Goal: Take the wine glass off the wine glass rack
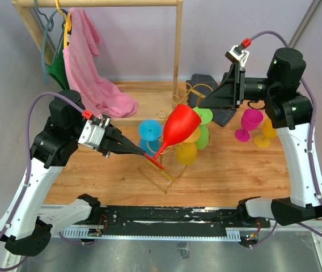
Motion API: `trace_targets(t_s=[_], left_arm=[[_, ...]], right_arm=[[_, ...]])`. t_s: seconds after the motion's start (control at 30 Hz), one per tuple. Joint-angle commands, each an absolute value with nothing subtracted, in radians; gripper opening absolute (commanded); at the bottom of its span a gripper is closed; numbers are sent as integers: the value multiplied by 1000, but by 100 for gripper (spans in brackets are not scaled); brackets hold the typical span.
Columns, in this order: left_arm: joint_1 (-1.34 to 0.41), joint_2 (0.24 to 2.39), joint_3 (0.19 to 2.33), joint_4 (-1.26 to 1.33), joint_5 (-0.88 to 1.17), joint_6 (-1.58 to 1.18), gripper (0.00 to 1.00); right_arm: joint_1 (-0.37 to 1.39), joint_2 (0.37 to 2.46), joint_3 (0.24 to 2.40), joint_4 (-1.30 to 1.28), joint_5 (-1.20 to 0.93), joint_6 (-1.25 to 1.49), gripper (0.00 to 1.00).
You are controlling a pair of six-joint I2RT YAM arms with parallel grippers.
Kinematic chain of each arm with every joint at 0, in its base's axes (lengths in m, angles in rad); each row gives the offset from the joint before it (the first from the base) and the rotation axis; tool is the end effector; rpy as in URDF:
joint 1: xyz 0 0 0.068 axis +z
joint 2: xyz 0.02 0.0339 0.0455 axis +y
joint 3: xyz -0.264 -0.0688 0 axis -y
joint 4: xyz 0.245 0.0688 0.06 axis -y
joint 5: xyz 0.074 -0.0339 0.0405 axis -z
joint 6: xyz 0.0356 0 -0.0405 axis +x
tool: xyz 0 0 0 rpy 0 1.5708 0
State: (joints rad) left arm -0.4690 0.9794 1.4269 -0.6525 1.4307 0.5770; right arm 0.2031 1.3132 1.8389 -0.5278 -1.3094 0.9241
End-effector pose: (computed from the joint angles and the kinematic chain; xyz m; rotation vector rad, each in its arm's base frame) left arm 0.1134 -0.0970 0.4767 1.5724 0.7259 -1.1649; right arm 0.2063 0.0776 0.5435 -0.5585 1.8499 1.8132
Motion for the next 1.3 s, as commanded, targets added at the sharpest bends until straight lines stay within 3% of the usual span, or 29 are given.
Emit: trace_targets(t_s=[0.0,0.53,0.7,0.83,1.0,1.03,1.17,1.23,1.27], left_arm=[[-480,958,1412,-637,1454,610,0],[-500,933,1350,-637,1431,700,0],[-503,937,1338,-637,1416,742,0],[-507,921,1310,-637,1393,783,0],[-512,893,1292,-638,1330,877,0],[-512,885,1296,-639,1304,903,4],[-512,901,1374,-641,1239,909,42],[-512,914,1419,-642,1217,878,73],[-512,919,1433,-643,1209,870,80]], right_arm=[[272,1300,1767,-531,-1349,934,63],[450,1365,1805,-615,-1365,885,58],[484,1365,1788,-663,-1367,865,40],[497,1343,1756,-667,-1370,862,3],[521,1336,1774,-641,-1377,872,1],[525,1339,1798,-640,-1379,875,1],[512,1373,1980,-641,-1384,891,1],[458,1386,2081,-641,-1375,902,1],[415,1388,2117,-640,-1373,906,1]])
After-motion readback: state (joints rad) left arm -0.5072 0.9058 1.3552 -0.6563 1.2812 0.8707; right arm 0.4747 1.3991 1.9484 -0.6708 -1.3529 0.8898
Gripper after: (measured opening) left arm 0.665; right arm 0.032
